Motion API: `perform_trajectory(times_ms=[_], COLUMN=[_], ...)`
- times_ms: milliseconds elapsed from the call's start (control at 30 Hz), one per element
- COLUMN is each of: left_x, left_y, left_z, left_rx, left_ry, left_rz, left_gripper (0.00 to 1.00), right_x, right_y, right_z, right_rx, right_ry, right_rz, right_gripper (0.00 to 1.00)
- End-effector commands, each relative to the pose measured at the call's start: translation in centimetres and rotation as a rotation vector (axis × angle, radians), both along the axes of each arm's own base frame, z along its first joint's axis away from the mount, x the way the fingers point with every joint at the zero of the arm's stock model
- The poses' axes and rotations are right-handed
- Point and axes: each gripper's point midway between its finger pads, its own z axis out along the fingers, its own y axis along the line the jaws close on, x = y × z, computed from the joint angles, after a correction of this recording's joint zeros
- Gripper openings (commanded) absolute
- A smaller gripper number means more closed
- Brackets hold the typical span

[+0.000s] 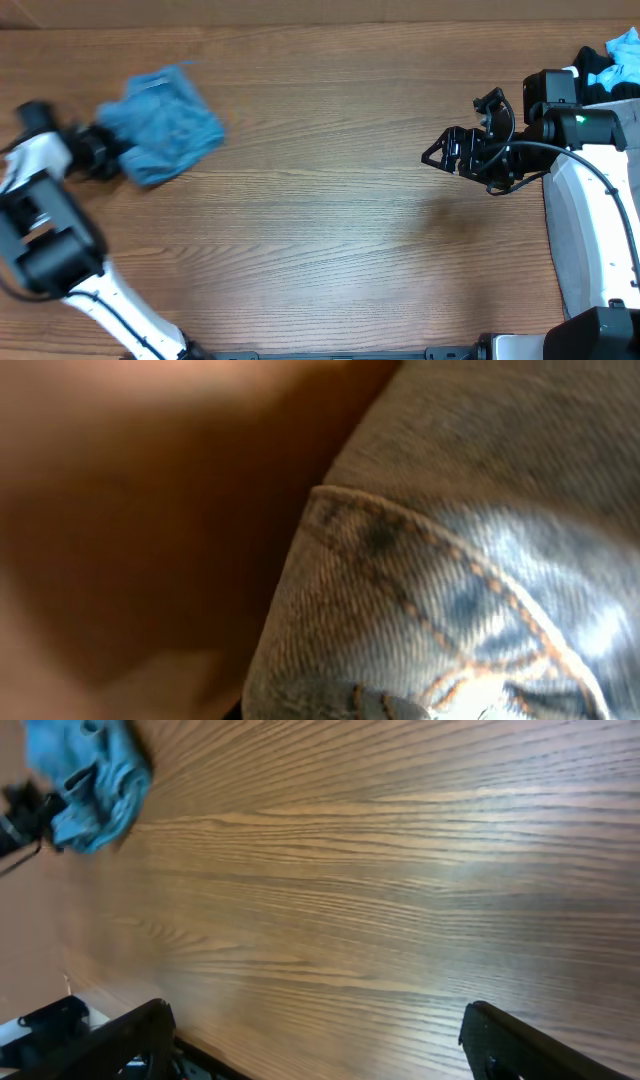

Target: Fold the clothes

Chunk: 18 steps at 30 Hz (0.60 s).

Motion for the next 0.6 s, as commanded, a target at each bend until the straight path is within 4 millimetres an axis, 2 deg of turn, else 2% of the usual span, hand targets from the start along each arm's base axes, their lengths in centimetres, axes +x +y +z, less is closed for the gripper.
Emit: perform_trajectory(times_ms=[0,100,167,267,400,433,500,567], left_x=[-7.3,-10.2,-11.2,-11.4,-11.4,-11.5,-11.3,-10.8], left_y=[5.9,9.1,10.1,10.2,9.1,8.7,7.8,6.6], left_z=[-4.3,-4.3,-4.0,-3.1,-2.3,-2.3,-2.1,-1.6], left_rx=[-0.020,-0.069,-0.112,-0.176,-0.231,-0.243,-0.273,-0.307], left_ry=[0.261,0.280,0.246,0.159,0.109,0.121,0.124,0.101], left_rz=[0.316,0.458,0.482,0.422,0.355,0.354,0.338,0.293], left_gripper=[0.04,0.04,0.05,0.18,0.27,0.35,1.00,1.00], right_x=[0.2,0.1,0.2,0.4,0.4,0.4,0.3,0.2], right_y=[0.0,0.0,0.0,0.0,0.0,0.0,0.0,0.0], right_z=[0.7,0.7,0.7,0.7,0.7,0.7,0.7,0.7], right_rx=[-0.010,-0.010,-0.010,-0.010,-0.010,-0.010,-0.010,-0.010], right_ry=[-0.034,-0.031,-0.034,-0.043,-0.046,-0.042,-0.039,-0.036], right_rz=[0.013,0.013,0.013,0.013,0.013,0.013,0.013,0.015], right_gripper=[0.96,0.96,0.96,0.96,0.96,0.96,0.96,0.96])
